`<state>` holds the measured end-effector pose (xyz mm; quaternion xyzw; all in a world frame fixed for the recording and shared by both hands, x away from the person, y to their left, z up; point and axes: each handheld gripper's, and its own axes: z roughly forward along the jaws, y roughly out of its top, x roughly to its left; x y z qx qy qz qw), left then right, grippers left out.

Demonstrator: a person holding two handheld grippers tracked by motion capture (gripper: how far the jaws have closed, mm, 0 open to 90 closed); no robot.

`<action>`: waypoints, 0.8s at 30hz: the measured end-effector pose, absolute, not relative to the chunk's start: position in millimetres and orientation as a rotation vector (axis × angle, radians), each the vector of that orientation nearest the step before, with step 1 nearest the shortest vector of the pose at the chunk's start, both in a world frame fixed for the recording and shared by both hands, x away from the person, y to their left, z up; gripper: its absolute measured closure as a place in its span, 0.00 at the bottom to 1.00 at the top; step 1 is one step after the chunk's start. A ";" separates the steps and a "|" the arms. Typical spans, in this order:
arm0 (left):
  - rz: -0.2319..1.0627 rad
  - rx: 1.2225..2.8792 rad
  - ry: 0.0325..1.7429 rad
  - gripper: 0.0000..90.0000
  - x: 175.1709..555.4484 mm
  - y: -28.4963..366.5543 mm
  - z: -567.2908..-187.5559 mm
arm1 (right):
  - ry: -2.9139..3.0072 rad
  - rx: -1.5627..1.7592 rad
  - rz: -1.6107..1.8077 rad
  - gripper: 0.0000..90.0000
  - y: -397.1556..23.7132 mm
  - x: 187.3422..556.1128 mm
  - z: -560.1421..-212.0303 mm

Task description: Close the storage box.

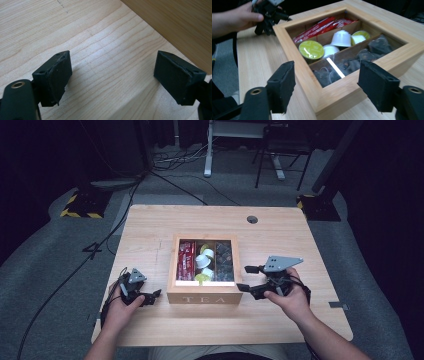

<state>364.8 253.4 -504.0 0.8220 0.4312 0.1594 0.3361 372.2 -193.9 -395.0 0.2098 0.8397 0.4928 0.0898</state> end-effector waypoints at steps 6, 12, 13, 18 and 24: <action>0.409 2.142 1.122 0.17 363.8 255.2 -504.3 | 2.445 0.690 1.466 0.23 -224.0 383.1 -374.2; 0.405 2.148 1.117 0.17 364.5 257.6 -503.9 | 2.406 0.759 1.381 0.18 -260.9 390.8 -362.7; 0.407 2.147 1.112 0.17 365.0 258.3 -504.2 | 2.397 0.772 1.364 0.18 -267.6 391.8 -362.0; 0.414 2.159 1.093 0.17 367.9 262.5 -503.9 | 2.358 0.870 1.317 0.18 -298.9 395.8 -364.8; 0.407 2.158 1.088 0.17 369.4 265.1 -504.1 | 2.320 0.992 1.240 0.18 -334.0 402.7 -381.0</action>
